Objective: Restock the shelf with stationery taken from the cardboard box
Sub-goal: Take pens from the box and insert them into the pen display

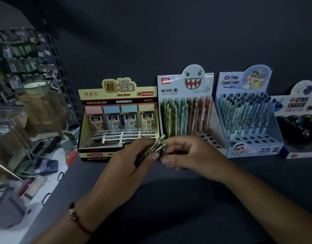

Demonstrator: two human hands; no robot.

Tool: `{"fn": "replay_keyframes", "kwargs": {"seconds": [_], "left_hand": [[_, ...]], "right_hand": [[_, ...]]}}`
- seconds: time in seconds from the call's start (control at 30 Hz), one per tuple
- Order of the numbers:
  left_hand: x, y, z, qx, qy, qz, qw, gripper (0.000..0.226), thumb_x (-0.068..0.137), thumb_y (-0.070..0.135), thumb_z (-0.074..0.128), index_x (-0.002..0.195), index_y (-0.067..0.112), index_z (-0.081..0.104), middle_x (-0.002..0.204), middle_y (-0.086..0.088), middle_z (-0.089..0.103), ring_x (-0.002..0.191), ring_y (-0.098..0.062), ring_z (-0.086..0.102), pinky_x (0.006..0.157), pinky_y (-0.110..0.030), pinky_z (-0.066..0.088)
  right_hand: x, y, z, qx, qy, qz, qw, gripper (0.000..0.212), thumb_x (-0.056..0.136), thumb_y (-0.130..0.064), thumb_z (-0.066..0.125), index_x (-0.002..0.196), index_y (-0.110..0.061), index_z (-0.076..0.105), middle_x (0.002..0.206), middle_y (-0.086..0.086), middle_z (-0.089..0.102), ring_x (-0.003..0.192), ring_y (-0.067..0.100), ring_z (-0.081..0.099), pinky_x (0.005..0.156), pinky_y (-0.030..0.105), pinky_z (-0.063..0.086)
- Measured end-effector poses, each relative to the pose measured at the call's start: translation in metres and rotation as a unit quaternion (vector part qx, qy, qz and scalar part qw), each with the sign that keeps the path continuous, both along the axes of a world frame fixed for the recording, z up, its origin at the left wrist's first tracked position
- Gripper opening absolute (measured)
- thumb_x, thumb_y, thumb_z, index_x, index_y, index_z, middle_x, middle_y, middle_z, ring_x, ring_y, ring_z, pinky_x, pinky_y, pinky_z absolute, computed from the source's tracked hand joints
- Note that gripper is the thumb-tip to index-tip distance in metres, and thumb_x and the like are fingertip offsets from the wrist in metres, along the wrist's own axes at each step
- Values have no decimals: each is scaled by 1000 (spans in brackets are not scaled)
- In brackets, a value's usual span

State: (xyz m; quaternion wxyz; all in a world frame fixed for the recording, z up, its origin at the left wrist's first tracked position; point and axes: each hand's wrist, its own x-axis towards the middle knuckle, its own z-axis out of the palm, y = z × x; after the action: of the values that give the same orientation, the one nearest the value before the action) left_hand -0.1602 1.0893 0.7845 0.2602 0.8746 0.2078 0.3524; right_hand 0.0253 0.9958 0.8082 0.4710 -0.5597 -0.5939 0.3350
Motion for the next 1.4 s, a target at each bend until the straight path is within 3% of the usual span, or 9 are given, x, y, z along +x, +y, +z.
{"fn": "replay_keyframes", "kwargs": {"seconds": [0.23, 0.4, 0.57, 0.73, 0.87, 1.07, 1.13, 1.27, 1.4], "left_hand": [[3, -3, 3, -2, -3, -20, 1000, 25, 87, 50, 55, 110, 60, 55, 93, 19, 68, 76, -13, 67, 67, -42, 53], [2, -4, 5, 27, 11, -7, 1000, 35, 88, 52, 51, 107, 79, 41, 94, 21, 66, 73, -13, 66, 64, -36, 52], [0, 2, 1, 93, 36, 4, 995, 30, 97, 53, 47, 126, 54, 45, 108, 37, 56, 90, 4, 59, 74, -15, 47], [-2, 1, -1, 163, 94, -20, 982, 34, 98, 45, 47, 127, 35, 62, 99, 22, 60, 80, 0, 60, 64, -23, 51], [0, -2, 0, 195, 129, -52, 971, 36, 99, 39, 44, 129, 32, 62, 92, 27, 47, 74, 2, 52, 60, -19, 45], [1, -3, 0, 197, 127, -59, 970, 35, 99, 38, 46, 127, 29, 65, 89, 28, 44, 73, 3, 52, 59, -15, 41], [1, -3, 0, 193, 129, -61, 971, 34, 99, 38, 46, 127, 31, 64, 90, 27, 47, 73, 3, 53, 59, -16, 43], [1, -4, 0, 189, 135, -57, 971, 35, 99, 40, 45, 127, 33, 64, 91, 30, 47, 76, 5, 54, 61, -11, 42], [1, -4, 2, 183, 138, -58, 972, 35, 98, 40, 45, 127, 32, 64, 89, 29, 47, 73, 7, 51, 61, -8, 39]], "right_hand": [[0, 2, -1, 4, 53, -9, 999, 6, 86, -18, 71, 84, -24, 72, 82, -3, 74, 77, 12, 69, 64, 24, 53], [9, 1, 3, 36, 95, -30, 994, 9, 84, -15, 69, 92, -18, 73, 85, 5, 75, 76, 15, 71, 60, 22, 54], [27, -1, 10, 88, 208, -56, 973, 20, 77, -21, 64, 91, -10, 72, 78, 6, 72, 69, 14, 67, 55, 22, 52], [50, 0, 19, 188, 324, -136, 917, 16, 90, -13, 55, 94, -11, 70, 84, 6, 71, 64, 14, 62, 53, 24, 51], [50, -1, 17, 230, 236, -202, 922, 20, 96, -9, 53, 108, -7, 69, 93, 8, 71, 73, 18, 62, 62, 30, 53], [30, -1, 6, 219, 61, -215, 950, 24, 96, -10, 57, 109, -26, 71, 99, 0, 74, 88, 21, 70, 75, 28, 59], [27, -1, 4, 213, 38, -206, 954, 24, 96, -13, 58, 110, -27, 70, 99, 1, 74, 86, 22, 70, 76, 28, 59], [23, -1, 4, 212, 21, -189, 958, 27, 95, -13, 59, 105, -36, 68, 97, -14, 72, 84, 3, 67, 71, 12, 52], [21, 4, 0, 202, 32, -185, 961, 24, 93, -15, 63, 107, -34, 69, 97, -15, 73, 83, 2, 68, 70, 15, 53]]}}
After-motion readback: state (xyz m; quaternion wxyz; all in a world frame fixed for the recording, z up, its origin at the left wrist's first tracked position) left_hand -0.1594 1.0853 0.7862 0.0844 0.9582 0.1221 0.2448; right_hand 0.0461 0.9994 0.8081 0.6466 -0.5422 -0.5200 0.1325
